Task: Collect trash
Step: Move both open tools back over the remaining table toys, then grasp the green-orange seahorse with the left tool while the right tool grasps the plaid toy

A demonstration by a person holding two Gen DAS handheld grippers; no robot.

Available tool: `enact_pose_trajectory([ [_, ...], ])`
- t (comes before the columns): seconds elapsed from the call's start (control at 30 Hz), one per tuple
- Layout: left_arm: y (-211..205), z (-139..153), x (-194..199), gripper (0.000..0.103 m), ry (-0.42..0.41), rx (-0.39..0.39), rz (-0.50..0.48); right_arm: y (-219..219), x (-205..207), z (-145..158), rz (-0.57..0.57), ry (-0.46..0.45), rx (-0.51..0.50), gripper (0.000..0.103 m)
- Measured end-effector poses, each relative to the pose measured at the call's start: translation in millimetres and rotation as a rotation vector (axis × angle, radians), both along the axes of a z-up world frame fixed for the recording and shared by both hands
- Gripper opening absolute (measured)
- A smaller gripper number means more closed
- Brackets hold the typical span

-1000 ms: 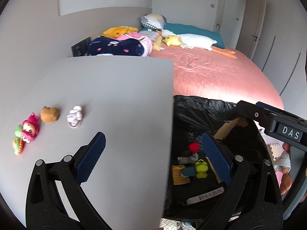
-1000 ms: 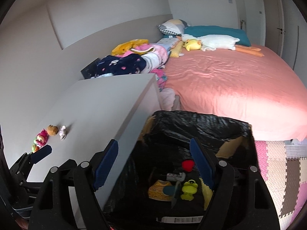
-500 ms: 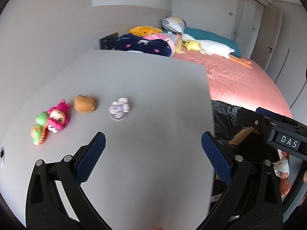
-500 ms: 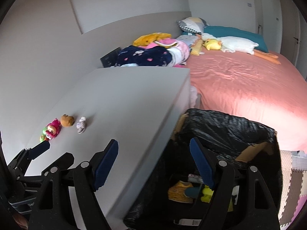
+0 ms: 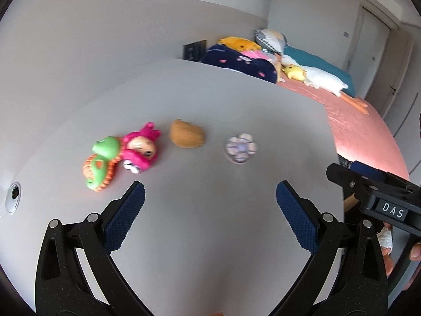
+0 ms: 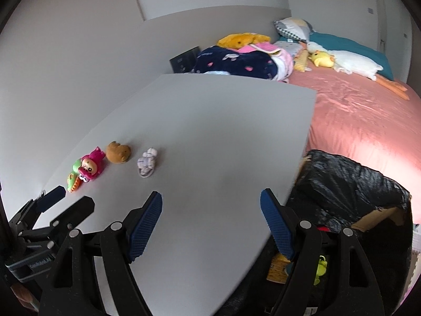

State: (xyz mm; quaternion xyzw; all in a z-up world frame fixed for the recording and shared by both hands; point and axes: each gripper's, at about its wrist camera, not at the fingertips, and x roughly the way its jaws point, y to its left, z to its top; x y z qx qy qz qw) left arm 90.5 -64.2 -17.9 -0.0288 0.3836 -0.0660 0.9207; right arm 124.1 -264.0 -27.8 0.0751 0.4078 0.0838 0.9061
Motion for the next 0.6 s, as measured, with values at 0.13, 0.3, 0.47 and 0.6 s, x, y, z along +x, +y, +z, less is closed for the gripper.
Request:
enact_pose_trajectory([
  [0.13,17,-1,0,0.097,0.005,-0.003,0.031,18,9,-4,0.033,0.015,-0.002,0.078],
  [0.3,41,-3,1,0.097,0.014,0.002,0.074,40,20,-8,0.066,0.030,-0.024,0.078],
  [0.47,63,-6,3,0.097,0.019,0.012,0.111,58,32,-12,0.096,0.044,-0.029,0.077],
  [0.6,78,-9,5,0.097,0.023,0.028,0.140,70,40,-15,0.109,0.049,-0.041,0.077],
])
